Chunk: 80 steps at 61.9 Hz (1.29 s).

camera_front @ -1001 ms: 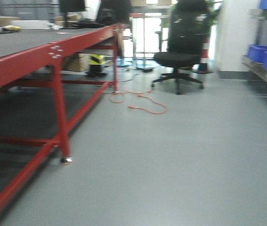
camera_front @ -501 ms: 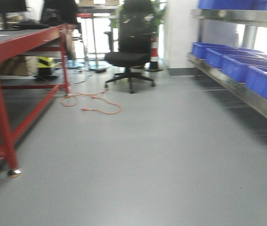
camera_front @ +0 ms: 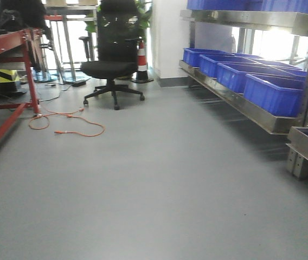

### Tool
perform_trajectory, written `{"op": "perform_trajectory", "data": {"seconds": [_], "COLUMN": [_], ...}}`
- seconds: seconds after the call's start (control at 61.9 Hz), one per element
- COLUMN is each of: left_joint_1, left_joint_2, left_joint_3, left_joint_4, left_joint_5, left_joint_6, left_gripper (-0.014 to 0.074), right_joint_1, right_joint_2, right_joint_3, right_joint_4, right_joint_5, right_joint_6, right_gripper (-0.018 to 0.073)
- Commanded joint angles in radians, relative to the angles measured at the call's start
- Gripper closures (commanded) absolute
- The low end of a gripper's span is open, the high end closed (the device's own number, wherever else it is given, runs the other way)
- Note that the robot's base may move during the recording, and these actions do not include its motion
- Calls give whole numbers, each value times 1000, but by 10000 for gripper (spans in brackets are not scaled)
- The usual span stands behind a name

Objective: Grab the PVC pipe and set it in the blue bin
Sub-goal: 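Drive the base toward the steel rack of blue bins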

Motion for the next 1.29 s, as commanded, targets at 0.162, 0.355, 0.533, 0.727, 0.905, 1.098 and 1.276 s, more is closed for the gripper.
{"op": "perform_trajectory", "data": {"seconds": [0.162,0.355,0.533,0.727,0.905,1.098,1.276], "left_joint_1": [-5,-5,-5,-5,-5,-5,-5], "left_joint_2": [-4,-4,-4,-4,-4,-4,-4], "left_joint_3": [-1,-1,-1,-1,-1,-1,-1], "left_joint_4": [-8,-8,-8,-8,-8,-8,-8], "left_joint_5": [-27,-27,-27,-27,-27,-27,-27], "left_joint_6": [0,0,0,0,0,0,0], "left_gripper": [707,707,707,707,707,707,707], "right_joint_1": [1,1,1,1,1,1,1], "right_joint_2": [-4,-4,-4,-4,-4,-4,-4], "right_joint_3": [3,3,3,3,3,3,3], "right_joint_4": [1,1,1,1,1,1,1], "right_joint_5": [-31,-31,-31,-31,-31,-31,-31], "right_joint_6": [-6,-6,-6,-6,-6,-6,-6], "right_gripper": [728,728,728,728,728,728,728]}}
